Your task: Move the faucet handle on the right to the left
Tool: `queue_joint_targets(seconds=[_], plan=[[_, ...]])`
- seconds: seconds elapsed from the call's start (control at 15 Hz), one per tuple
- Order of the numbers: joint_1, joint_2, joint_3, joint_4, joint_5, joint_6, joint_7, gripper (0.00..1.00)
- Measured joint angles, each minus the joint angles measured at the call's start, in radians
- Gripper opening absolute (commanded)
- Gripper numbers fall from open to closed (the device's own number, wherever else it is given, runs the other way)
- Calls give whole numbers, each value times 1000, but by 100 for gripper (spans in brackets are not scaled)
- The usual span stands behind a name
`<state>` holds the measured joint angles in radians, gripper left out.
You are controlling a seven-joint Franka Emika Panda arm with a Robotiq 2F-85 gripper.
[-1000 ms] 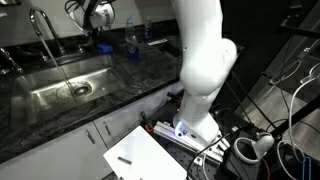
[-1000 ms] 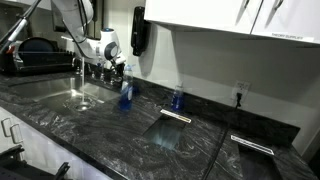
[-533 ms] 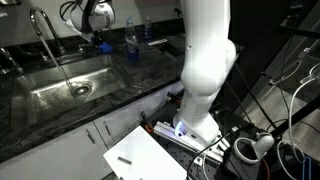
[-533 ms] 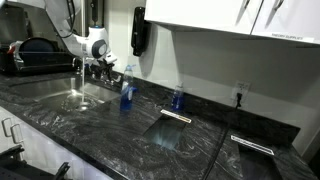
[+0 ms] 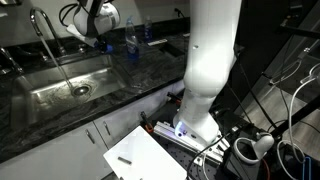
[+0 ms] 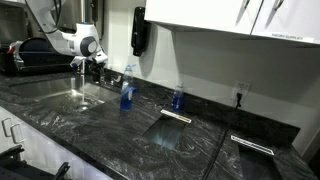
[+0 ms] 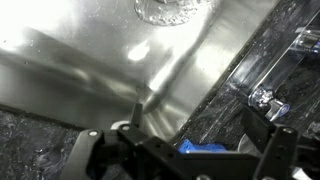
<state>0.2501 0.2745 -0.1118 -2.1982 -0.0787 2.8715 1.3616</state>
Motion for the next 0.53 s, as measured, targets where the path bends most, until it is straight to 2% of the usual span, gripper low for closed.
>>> queue_joint_targets(seconds=[0.33,0.53], plan=[[93,-35,-147,-13,-209,-29,282,100],[101,-50,-150,-11,-255,-128,340,100]])
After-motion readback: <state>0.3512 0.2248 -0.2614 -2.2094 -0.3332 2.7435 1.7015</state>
